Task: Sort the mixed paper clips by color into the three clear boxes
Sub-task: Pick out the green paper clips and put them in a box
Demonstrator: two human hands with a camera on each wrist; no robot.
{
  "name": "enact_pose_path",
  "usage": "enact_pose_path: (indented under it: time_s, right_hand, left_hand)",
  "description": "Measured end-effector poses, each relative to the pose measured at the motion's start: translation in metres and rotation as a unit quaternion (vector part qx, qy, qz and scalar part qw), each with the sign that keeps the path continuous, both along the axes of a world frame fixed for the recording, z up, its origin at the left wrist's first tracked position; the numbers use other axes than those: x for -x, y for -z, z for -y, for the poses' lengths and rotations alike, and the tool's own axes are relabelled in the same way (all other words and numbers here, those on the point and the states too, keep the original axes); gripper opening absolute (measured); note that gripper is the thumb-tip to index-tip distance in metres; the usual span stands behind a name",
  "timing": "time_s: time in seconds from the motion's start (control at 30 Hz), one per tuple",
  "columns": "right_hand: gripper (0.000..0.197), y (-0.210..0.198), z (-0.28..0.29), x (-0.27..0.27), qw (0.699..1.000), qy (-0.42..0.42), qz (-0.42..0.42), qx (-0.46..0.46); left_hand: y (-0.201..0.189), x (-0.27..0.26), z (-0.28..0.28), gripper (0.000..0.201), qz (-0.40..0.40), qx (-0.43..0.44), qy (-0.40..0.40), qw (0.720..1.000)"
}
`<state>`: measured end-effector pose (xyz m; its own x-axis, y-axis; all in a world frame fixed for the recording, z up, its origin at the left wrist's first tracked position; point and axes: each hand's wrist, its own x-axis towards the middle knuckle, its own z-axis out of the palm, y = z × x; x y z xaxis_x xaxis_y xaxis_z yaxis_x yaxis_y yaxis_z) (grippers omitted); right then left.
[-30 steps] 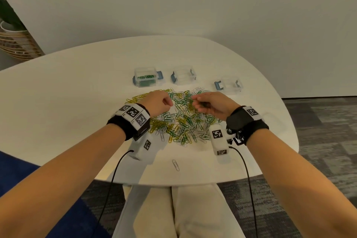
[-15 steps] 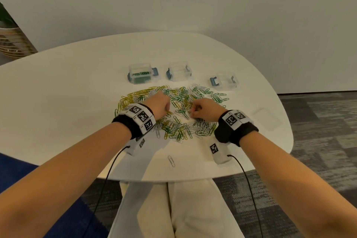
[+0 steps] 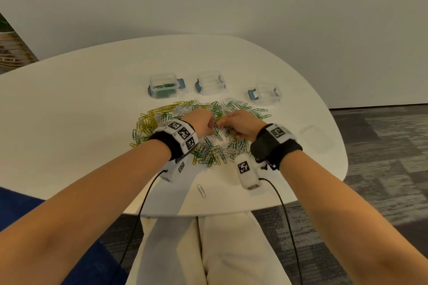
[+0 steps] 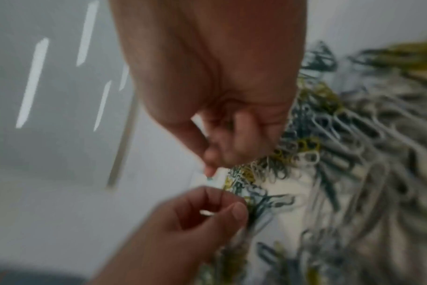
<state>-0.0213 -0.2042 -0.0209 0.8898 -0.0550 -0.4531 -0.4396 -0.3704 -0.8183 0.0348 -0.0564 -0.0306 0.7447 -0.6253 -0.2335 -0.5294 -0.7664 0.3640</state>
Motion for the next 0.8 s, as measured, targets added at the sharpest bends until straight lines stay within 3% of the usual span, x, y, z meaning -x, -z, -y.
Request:
enact_pose_path:
  time_s: [0.07,0.13,0.3,0.4,0.47,0.5,0.57,0.6,0.63,0.67,0.7,0.77,0.8]
  right_hand:
    - [0.019,0.006,-0.008,-0.006,0.974,-0.074,0.022,0.213]
    - [0.029,0.012,-0.017,-0.006,0.938,-0.113,0.029,0.325]
    - [0.022,0.017,-0.02,-0.005,0.909,-0.166,0.033,0.381]
    - [0.015,0.017,-0.013,-0.001,0.911,-0.195,0.055,0.359]
    - [0.012,0.015,-0.006,0.001,0.943,-0.168,0.069,0.278]
    - [0.015,0.012,-0.003,0.002,0.97,-0.126,0.071,0.198]
    - [0.02,0.008,0.002,0.004,0.997,-0.016,0.048,-0.056]
    - [0.017,0.007,0.004,0.005,0.978,0.022,0.022,-0.206]
    - [0.015,0.006,0.005,0.007,0.942,0.041,-0.001,-0.333]
    - [0.014,0.005,0.004,0.009,0.906,0.047,-0.014,-0.42]
    - [0.012,0.005,0.003,0.012,0.878,0.048,-0.019,-0.477]
    - [0.008,0.005,0.002,0.014,0.852,0.049,-0.024,-0.52]
    - [0.013,0.005,0.001,0.014,0.865,0.049,-0.027,-0.499]
  left_hand:
    - [0.001,-0.001,0.003,0.017,-0.002,-0.017,0.004,1.0]
    - [0.004,-0.003,0.003,0.015,-0.003,-0.033,0.011,0.999]
    - [0.0,-0.002,-0.011,0.01,-0.006,-0.026,0.028,0.999]
    - [-0.006,-0.001,-0.025,0.006,-0.035,0.056,-0.006,0.998]
    - [-0.007,-0.002,-0.034,0.011,-0.122,0.157,-0.071,0.978]
    - [-0.008,-0.001,-0.038,0.013,-0.196,0.224,-0.116,0.948]
    - [-0.01,0.003,-0.044,0.015,-0.363,0.355,-0.207,0.836]
    - [-0.011,0.005,-0.046,0.016,-0.431,0.402,-0.24,0.771]
    - [-0.01,0.006,-0.046,0.016,-0.469,0.423,-0.263,0.729]
    - [-0.01,0.006,-0.044,0.016,-0.483,0.42,-0.273,0.718]
    - [-0.01,0.007,-0.04,0.016,-0.46,0.388,-0.261,0.755]
    - [-0.01,0.007,-0.031,0.01,-0.282,0.217,-0.139,0.924]
    - [-0.009,0.007,-0.027,0.007,-0.171,0.12,-0.046,0.977]
